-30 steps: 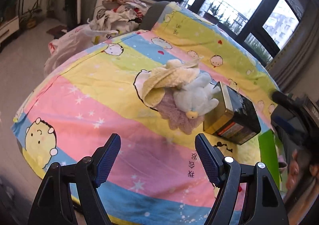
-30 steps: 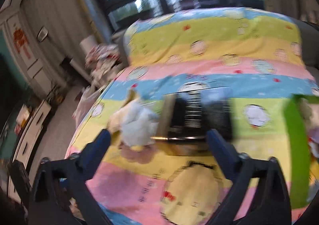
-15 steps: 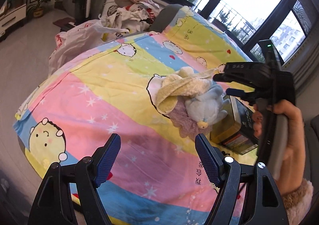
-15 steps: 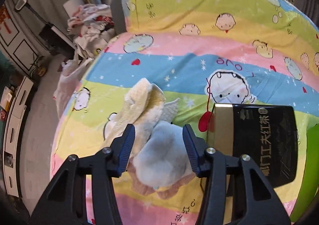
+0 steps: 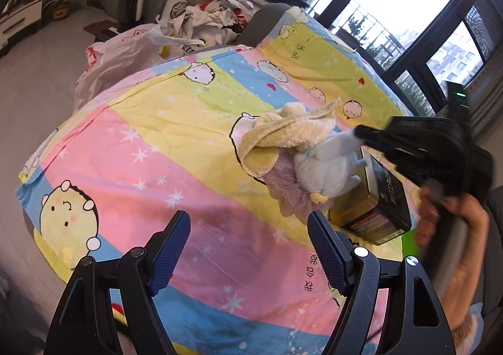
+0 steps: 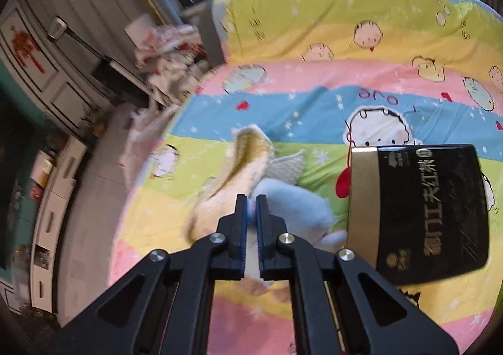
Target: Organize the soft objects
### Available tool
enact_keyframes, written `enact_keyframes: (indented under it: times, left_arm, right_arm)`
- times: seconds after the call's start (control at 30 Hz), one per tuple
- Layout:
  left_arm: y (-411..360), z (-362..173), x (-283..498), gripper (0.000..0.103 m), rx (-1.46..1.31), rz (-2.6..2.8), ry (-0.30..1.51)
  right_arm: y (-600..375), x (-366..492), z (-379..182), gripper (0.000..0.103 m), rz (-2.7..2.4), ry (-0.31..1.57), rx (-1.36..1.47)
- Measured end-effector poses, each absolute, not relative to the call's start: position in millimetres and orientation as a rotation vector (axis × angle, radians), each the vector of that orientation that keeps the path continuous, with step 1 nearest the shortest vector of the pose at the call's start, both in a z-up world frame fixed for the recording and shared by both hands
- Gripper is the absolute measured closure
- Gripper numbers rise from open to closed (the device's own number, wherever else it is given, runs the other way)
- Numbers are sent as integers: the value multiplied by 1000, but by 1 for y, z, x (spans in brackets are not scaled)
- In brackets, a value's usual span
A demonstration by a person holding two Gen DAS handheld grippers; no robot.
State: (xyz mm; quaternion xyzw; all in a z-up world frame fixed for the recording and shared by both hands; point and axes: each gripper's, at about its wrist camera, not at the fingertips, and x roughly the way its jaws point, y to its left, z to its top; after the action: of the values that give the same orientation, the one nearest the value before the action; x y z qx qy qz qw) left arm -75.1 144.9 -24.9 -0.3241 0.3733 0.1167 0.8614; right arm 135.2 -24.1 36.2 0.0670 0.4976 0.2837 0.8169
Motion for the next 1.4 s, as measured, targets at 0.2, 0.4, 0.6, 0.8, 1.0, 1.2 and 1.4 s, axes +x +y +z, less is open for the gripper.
enact_keyframes:
  times: [0.2, 0.4, 0.6, 0.8, 1.0, 1.2, 1.4]
  left_arm:
    - [144, -26, -77, 26, -683, 254, 794]
    - [134, -24, -77, 26, -670, 194, 800]
    - [109, -27, -67, 26, -631, 96, 842]
    - [65, -33, -53, 26, -575, -53, 890]
    - [36, -39, -42, 26, -571, -146, 927]
    - [27, -47, -35, 26, -537, -121, 960]
    - [22, -55, -33, 26, -543, -144, 985]
  right_arm:
    - [-52, 96, 76, 98, 695, 961, 202]
    - [-91, 50, 99, 98, 736, 893, 260]
    - [-136, 14, 67, 98, 660, 935, 308]
    - [-171, 12, 20, 95, 552, 1018, 387]
    - [-191, 26, 4, 60, 481, 1050, 441]
    - [-201, 31, 5, 25, 507, 1035, 429]
    - [-181, 39, -14, 24, 597, 1115, 371]
